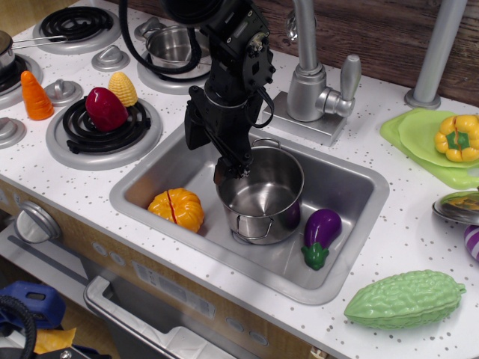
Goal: Pick up pot from sink
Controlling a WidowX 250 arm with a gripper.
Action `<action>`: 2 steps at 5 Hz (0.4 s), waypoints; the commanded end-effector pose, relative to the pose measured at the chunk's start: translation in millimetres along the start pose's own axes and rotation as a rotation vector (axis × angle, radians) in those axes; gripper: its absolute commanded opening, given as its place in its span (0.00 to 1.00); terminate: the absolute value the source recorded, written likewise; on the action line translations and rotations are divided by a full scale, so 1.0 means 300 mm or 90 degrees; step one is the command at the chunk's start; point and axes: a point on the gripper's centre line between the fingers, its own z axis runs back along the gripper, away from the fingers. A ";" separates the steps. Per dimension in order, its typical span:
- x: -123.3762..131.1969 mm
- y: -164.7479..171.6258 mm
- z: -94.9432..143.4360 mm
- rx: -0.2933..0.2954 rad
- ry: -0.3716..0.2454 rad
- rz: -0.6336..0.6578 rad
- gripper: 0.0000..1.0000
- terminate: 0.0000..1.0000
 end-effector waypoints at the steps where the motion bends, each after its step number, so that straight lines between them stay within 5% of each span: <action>1: 0.000 0.000 0.000 0.000 0.000 0.000 1.00 0.00; 2: 0.004 -0.014 -0.024 -0.015 -0.029 0.010 1.00 0.00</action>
